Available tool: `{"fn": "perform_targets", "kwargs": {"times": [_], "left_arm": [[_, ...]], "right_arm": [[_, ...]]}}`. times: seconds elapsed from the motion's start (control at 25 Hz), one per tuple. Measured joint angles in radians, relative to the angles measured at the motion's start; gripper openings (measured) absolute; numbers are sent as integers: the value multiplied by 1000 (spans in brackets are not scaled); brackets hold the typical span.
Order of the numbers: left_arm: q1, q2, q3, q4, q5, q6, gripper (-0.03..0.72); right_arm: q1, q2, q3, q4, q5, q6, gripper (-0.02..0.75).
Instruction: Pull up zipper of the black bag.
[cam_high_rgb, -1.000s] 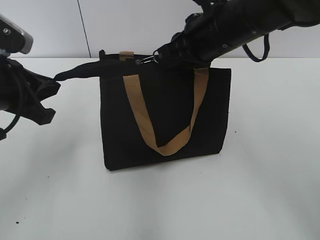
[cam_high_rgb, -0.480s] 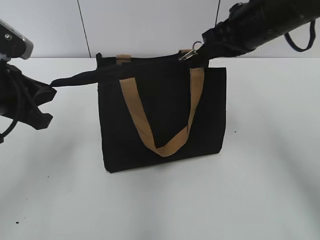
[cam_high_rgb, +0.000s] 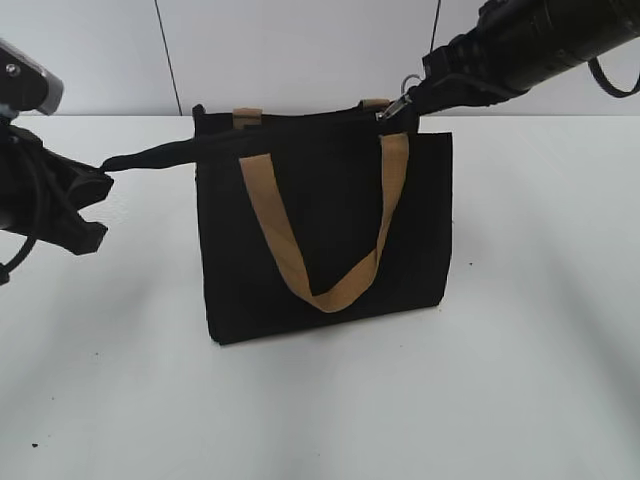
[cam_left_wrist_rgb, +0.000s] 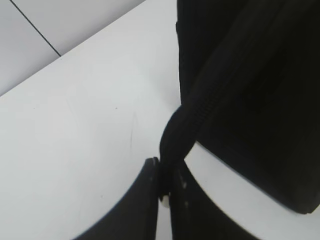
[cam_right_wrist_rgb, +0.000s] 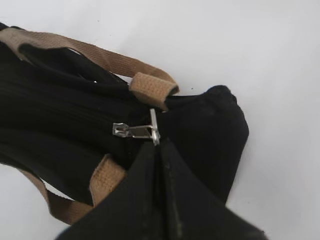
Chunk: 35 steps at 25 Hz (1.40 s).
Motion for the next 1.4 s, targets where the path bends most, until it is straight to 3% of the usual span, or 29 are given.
{"fn": "perform_targets", "kwargs": {"times": [0.08, 0.16, 0.36, 0.48, 0.88, 1.4], "left_arm": [[0, 0, 0, -36, -2, 0, 32], [0, 0, 0, -88, -4, 0, 67], [0, -1, 0, -232, 5, 0, 410], [0, -19, -6, -323, 72, 0, 515], [0, -239, -25, -430, 389, 0, 530], [0, -725, -30, -421, 866, 0, 515]], "right_arm": [[4, 0, 0, 11, 6, -9, -3], [13, 0, 0, 16, 15, -17, 63], [25, -8, 0, 18, 61, -9, 405], [25, -32, 0, 17, 94, 25, 523], [25, -114, 0, 8, 210, 142, 559], [27, -346, 0, -120, 522, 226, 559]]}}
